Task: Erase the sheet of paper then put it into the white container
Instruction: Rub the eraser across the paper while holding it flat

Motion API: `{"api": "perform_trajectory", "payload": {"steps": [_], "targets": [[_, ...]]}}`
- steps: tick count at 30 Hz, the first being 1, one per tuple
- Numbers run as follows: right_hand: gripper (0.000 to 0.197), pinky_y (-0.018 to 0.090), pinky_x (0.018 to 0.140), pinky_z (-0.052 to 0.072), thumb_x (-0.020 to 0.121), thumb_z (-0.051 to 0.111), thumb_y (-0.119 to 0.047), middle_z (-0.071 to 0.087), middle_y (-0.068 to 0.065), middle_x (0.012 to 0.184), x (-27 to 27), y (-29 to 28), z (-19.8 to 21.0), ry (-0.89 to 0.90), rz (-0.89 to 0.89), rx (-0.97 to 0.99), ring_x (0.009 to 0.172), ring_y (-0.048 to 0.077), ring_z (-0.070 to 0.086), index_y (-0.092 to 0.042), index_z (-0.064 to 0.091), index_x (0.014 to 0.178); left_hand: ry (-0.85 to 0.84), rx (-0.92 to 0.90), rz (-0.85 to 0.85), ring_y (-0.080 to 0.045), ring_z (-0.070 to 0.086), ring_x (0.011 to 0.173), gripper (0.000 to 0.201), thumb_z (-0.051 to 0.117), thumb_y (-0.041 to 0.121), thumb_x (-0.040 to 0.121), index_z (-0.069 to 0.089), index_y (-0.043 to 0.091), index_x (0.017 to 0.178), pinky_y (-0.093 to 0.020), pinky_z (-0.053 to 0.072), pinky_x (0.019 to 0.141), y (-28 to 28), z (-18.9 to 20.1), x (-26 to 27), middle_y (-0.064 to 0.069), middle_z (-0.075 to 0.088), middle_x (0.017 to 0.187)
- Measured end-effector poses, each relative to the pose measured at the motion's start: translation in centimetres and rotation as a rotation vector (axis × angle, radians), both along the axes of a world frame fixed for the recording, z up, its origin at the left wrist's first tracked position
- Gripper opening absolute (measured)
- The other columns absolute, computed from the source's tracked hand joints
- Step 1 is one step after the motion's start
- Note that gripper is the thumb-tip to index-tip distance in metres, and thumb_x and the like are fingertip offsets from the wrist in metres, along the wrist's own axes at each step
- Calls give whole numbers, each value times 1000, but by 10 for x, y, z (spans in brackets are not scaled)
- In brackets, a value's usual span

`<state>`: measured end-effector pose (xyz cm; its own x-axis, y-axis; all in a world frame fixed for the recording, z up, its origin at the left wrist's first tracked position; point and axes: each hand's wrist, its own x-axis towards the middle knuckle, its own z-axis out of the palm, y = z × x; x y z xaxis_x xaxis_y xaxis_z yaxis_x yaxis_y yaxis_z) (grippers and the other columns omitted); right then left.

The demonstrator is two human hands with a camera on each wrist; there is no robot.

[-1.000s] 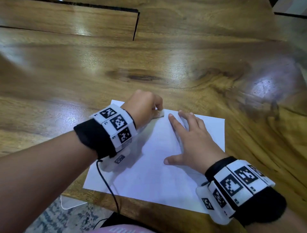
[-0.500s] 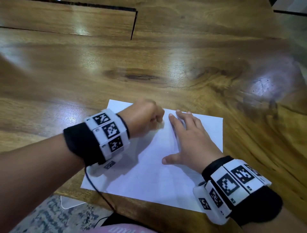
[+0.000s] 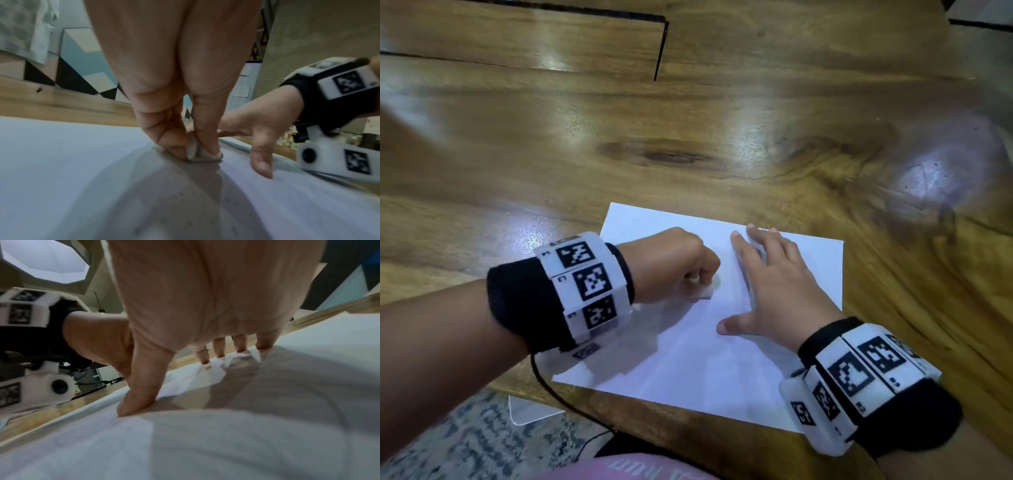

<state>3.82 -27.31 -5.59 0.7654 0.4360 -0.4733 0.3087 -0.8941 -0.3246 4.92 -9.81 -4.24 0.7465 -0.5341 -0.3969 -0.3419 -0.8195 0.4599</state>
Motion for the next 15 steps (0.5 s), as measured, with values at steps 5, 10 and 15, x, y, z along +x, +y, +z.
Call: {"api": "perform_trajectory", "payload": {"steps": [5,10,15], "targets": [[120,35,119,-1,66,72,-62,-14,-7,157,1,0,0,8,8,-3,143,18,-18,-34,-11,149,-170,-44,233,-22,49,72,15,64,20,79,63,10,91,-26,37,66,-5,-2,32,-2,52,78],[119,33,119,-2,66,72,-62,-13,-5,157,1,-1,-1,9,7,1,143,19,-17,-36,-9,149,-177,-122,157,-23,45,66,11,61,19,80,61,10,73,-24,29,62,5,-8,-5,-4,49,72],[120,34,119,0,65,71,-63,-11,-2,157,0,0,-1,-7,22,-17,144,22,-14,-34,-9,150,-73,-114,83,-17,43,63,7,64,16,77,63,14,70,-22,29,61,13,-6,-21,2,47,67]]}}
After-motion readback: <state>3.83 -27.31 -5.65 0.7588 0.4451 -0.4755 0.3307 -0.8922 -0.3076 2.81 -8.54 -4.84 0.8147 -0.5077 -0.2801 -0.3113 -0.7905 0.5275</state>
